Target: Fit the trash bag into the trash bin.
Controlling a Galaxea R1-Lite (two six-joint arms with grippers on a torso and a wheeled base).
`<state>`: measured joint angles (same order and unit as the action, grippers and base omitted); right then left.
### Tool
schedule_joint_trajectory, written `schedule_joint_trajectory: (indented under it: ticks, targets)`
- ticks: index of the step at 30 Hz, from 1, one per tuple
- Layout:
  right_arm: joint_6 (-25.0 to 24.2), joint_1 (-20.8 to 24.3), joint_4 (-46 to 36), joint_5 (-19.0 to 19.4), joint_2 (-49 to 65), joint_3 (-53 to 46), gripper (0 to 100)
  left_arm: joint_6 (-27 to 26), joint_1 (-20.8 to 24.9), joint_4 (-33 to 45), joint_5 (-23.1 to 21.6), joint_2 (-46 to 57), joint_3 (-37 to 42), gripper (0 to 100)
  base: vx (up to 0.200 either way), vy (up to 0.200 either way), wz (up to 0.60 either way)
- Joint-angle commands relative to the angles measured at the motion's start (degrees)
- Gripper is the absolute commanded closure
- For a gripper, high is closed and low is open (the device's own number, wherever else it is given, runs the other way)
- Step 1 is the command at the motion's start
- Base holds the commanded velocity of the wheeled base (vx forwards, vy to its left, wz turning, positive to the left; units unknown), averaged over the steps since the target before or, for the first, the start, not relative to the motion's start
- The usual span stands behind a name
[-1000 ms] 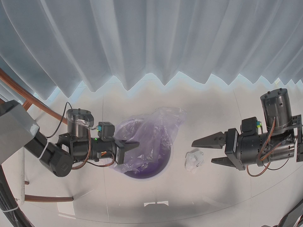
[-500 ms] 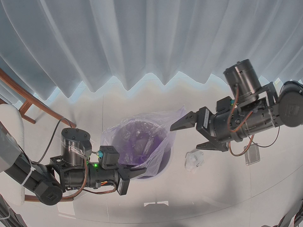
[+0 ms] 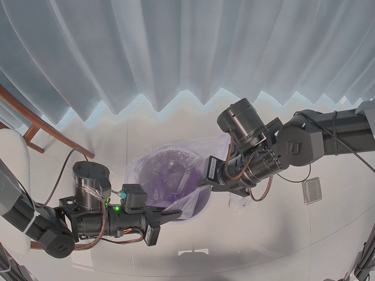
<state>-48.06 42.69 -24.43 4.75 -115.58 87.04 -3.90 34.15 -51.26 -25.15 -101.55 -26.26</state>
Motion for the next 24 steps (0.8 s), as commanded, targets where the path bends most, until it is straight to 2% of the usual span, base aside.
schedule_joint_trajectory:
  ticks: [1,3,4,7,11,12,13,14,16,21,24]
  targets:
    - [-0.4,0.1,-0.3,-0.1,-1.8,0.0,100,0.1,-0.5,-2.4,0.5,-0.1,0.5,100,0.000,0.000,0.00]
    - [-0.8,0.0,-0.3,-0.2,-1.5,-0.2,100,0.1,-0.7,-5.3,0.8,-0.2,1.8,100,0.000,0.000,0.00]
    - [-1.0,0.0,-0.3,-0.2,-1.2,-0.2,100,0.1,-0.7,-6.3,0.9,-0.2,2.4,0,0.000,0.000,0.00]
    - [-1.0,0.0,-0.2,-0.2,-0.8,-0.5,100,1.0,-0.7,-9.4,0.8,-0.1,4.2,0,0.000,0.000,0.00]
    - [-1.0,0.1,0.0,-0.3,-0.1,-2.0,100,8.5,-0.8,-15.1,1.1,2.8,8.6,0,0.000,0.000,0.00]
    - [-1.0,0.2,0.3,-0.3,0.0,-2.8,100,15.7,-1.4,-17.4,2.4,6.2,10.2,0,0.000,0.000,0.00]
    - [-1.1,0.2,0.3,-0.3,0.1,-3.2,100,20.0,-1.8,-18.3,4.0,8.0,10.8,0,0.000,0.000,0.00]
    - [-1.1,0.2,0.3,-0.3,0.1,-3.2,100,20.0,-1.8,-18.3,4.0,8.0,10.8,0,0.000,0.000,0.00]
    - [-1.1,0.2,0.3,-0.3,0.1,-4.0,100,29.7,-2.4,-17.9,8.1,12.7,11.3,0,0.000,0.000,0.00]
    - [-1.1,0.2,0.3,-0.3,0.1,-4.5,100,48.0,-5.4,-18.5,17.1,15.9,12.3,0,0.000,0.000,0.00]
    - [-1.1,0.3,0.4,-0.3,0.0,-5.0,100,60.2,-4.5,-17.4,24.3,19.9,13.0,0,0.000,0.000,0.00]
